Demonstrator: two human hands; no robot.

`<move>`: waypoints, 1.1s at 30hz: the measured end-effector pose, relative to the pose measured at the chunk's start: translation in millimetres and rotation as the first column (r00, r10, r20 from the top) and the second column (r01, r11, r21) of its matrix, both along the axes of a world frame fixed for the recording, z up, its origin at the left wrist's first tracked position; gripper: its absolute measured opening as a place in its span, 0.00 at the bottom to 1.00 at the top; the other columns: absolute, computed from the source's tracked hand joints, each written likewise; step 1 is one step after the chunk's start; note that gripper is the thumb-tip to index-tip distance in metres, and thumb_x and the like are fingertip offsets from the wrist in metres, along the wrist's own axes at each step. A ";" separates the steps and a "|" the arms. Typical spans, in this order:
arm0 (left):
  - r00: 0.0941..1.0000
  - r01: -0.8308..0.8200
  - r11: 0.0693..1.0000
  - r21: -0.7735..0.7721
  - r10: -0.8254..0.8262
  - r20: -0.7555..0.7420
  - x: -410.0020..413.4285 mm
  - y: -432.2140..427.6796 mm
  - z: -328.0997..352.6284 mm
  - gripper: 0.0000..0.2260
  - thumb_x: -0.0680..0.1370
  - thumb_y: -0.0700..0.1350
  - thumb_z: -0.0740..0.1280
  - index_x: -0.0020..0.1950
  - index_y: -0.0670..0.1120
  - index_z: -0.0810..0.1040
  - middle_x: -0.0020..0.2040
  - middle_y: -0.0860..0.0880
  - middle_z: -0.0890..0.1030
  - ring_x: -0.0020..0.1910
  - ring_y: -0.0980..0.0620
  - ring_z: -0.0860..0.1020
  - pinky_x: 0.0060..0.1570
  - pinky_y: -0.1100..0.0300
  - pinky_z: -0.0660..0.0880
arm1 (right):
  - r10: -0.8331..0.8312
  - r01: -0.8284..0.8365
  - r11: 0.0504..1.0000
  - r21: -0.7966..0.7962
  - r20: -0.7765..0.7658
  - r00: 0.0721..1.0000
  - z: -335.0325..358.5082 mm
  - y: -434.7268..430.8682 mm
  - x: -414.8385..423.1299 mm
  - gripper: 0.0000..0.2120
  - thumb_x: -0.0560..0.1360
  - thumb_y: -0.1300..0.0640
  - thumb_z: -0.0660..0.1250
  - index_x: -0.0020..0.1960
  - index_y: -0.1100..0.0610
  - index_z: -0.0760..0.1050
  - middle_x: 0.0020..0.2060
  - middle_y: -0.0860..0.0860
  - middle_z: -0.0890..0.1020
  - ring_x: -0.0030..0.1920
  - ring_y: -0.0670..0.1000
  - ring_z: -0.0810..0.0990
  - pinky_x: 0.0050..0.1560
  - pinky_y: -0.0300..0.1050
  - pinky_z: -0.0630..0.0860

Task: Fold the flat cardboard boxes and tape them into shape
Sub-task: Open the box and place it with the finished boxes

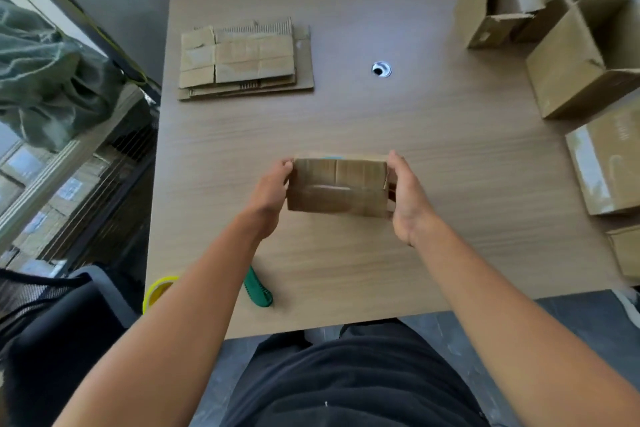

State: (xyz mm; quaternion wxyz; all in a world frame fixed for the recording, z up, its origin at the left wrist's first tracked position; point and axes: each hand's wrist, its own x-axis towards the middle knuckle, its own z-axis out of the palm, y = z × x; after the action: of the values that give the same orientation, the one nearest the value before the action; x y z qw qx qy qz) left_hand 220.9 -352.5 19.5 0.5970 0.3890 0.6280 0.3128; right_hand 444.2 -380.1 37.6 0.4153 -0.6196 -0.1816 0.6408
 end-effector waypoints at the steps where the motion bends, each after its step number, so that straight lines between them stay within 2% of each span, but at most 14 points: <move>1: 0.999 0.006 1.000 0.019 -0.006 0.035 -3.4 -3.3 5.4 0.15 0.81 0.46 0.55 0.58 0.56 0.79 0.59 0.57 0.81 0.60 0.59 0.76 0.58 0.56 0.70 | -0.036 0.036 0.997 0.075 0.009 0.999 12.3 -1.5 -0.5 0.24 0.77 0.40 0.63 0.72 0.44 0.71 0.61 0.45 0.80 0.55 0.41 0.82 0.47 0.40 0.79; 3: 0.997 -0.025 0.999 0.039 0.022 0.070 -9.9 -7.2 18.7 0.17 0.77 0.45 0.57 0.61 0.56 0.78 0.59 0.56 0.83 0.59 0.56 0.77 0.55 0.55 0.72 | -0.085 0.063 0.977 0.206 0.097 0.992 31.7 -4.7 -5.7 0.18 0.73 0.44 0.65 0.62 0.46 0.72 0.56 0.49 0.80 0.55 0.46 0.79 0.56 0.46 0.75; 4: 0.993 -0.063 0.997 0.033 0.060 0.099 -12.2 -7.5 25.7 0.17 0.75 0.47 0.58 0.59 0.55 0.79 0.54 0.56 0.85 0.55 0.54 0.79 0.50 0.55 0.73 | -0.110 0.064 0.962 0.265 0.161 0.981 39.3 -7.0 -9.9 0.17 0.72 0.46 0.65 0.58 0.48 0.70 0.51 0.51 0.79 0.52 0.45 0.78 0.56 0.44 0.73; 6: 0.987 -0.087 0.996 0.027 0.083 0.135 -17.6 -7.3 37.8 0.14 0.76 0.53 0.59 0.54 0.55 0.83 0.47 0.58 0.86 0.49 0.53 0.82 0.45 0.56 0.74 | -0.149 0.045 0.939 0.341 0.284 0.947 48.5 -11.9 -18.3 0.16 0.73 0.48 0.66 0.56 0.52 0.65 0.42 0.49 0.74 0.39 0.36 0.75 0.44 0.34 0.72; 7: 0.989 -0.070 0.997 0.036 0.065 0.136 -21.0 -6.6 42.0 0.15 0.78 0.58 0.59 0.54 0.56 0.83 0.48 0.58 0.86 0.48 0.54 0.84 0.45 0.55 0.75 | -0.153 0.032 0.937 0.348 0.327 0.933 51.8 -14.4 -22.9 0.18 0.73 0.47 0.67 0.56 0.53 0.64 0.41 0.47 0.73 0.36 0.34 0.74 0.41 0.35 0.72; 9: 0.991 -0.045 0.998 0.042 0.040 0.125 -29.9 -3.4 43.2 0.22 0.78 0.66 0.60 0.61 0.53 0.80 0.55 0.51 0.85 0.53 0.50 0.84 0.48 0.53 0.78 | -0.132 0.005 0.945 0.327 0.369 0.920 56.8 -21.0 -34.5 0.24 0.71 0.41 0.67 0.59 0.51 0.62 0.44 0.46 0.74 0.42 0.36 0.75 0.44 0.41 0.69; 13: 0.994 -0.010 0.996 0.091 0.000 0.113 -45.2 -7.0 30.4 0.30 0.79 0.65 0.62 0.65 0.39 0.75 0.60 0.39 0.81 0.57 0.43 0.81 0.56 0.49 0.78 | -0.132 0.028 0.945 0.327 0.301 0.945 50.4 -40.2 -53.4 0.38 0.69 0.38 0.68 0.75 0.40 0.54 0.51 0.41 0.83 0.54 0.42 0.82 0.52 0.44 0.77; 17: 0.976 -0.027 0.999 0.019 0.023 0.218 -49.4 -24.4 19.7 0.36 0.69 0.71 0.68 0.65 0.48 0.66 0.60 0.48 0.75 0.57 0.51 0.77 0.48 0.55 0.76 | -0.183 0.093 0.940 0.329 0.257 0.949 43.4 -69.6 -70.2 0.39 0.68 0.33 0.68 0.73 0.26 0.51 0.66 0.44 0.75 0.65 0.47 0.76 0.60 0.56 0.78; 20: 0.962 -0.070 0.995 -0.076 0.087 0.258 -44.6 -36.0 7.9 0.39 0.62 0.75 0.71 0.63 0.56 0.64 0.60 0.51 0.75 0.57 0.53 0.76 0.49 0.54 0.74 | -0.172 0.094 0.968 0.232 0.340 0.924 33.8 -89.4 -75.2 0.40 0.70 0.30 0.66 0.76 0.29 0.51 0.76 0.45 0.65 0.71 0.50 0.69 0.65 0.60 0.75; 22: 0.985 -0.077 0.994 -0.080 0.088 0.151 -41.1 -45.7 -2.9 0.45 0.58 0.76 0.74 0.66 0.54 0.63 0.62 0.53 0.74 0.58 0.53 0.75 0.55 0.52 0.72 | -0.041 -0.026 0.993 0.118 0.535 0.844 23.4 -104.5 -76.5 0.36 0.75 0.35 0.66 0.78 0.39 0.56 0.76 0.48 0.66 0.72 0.50 0.68 0.67 0.53 0.71; 24: 0.995 -0.078 0.993 -0.088 0.083 0.055 -36.4 -53.0 -14.7 0.48 0.57 0.73 0.77 0.67 0.53 0.61 0.61 0.54 0.71 0.57 0.53 0.73 0.56 0.51 0.71 | 0.125 -0.154 0.988 -0.019 0.681 0.721 8.7 -117.4 -82.7 0.27 0.77 0.41 0.67 0.73 0.47 0.66 0.69 0.50 0.74 0.64 0.50 0.73 0.59 0.46 0.70; 27: 0.998 -0.068 0.998 -0.015 0.069 0.005 -30.5 -60.0 -27.4 0.37 0.63 0.61 0.78 0.61 0.54 0.60 0.57 0.54 0.72 0.53 0.56 0.75 0.52 0.54 0.73 | 0.267 -0.262 0.954 -0.145 0.811 0.521 -9.9 -132.6 -93.8 0.20 0.76 0.43 0.70 0.60 0.54 0.73 0.60 0.52 0.73 0.57 0.51 0.74 0.54 0.44 0.70; 29: 0.998 -0.041 0.999 -0.006 0.041 0.047 -31.7 -63.6 -32.0 0.29 0.67 0.56 0.72 0.61 0.54 0.61 0.57 0.50 0.73 0.55 0.51 0.77 0.52 0.52 0.76 | 0.268 -0.304 0.940 -0.157 0.890 0.368 -14.4 -138.1 -94.0 0.24 0.75 0.38 0.70 0.59 0.56 0.74 0.58 0.50 0.69 0.57 0.51 0.72 0.56 0.45 0.72; 33: 0.956 0.078 0.997 -0.024 -0.068 0.284 -41.1 -68.7 -40.7 0.17 0.75 0.49 0.63 0.64 0.51 0.68 0.57 0.46 0.76 0.56 0.46 0.76 0.55 0.50 0.75 | 0.243 -0.431 0.895 -0.113 0.934 0.261 -11.7 -137.7 -86.2 0.24 0.78 0.43 0.66 0.70 0.53 0.70 0.61 0.51 0.79 0.58 0.55 0.79 0.51 0.48 0.76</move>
State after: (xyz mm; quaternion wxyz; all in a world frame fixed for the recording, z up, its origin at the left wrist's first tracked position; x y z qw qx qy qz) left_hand 179.8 -421.2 -21.2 0.6983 0.3528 0.5269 0.3322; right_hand 357.9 -517.9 25.9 0.1390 -0.7811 -0.5649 0.2269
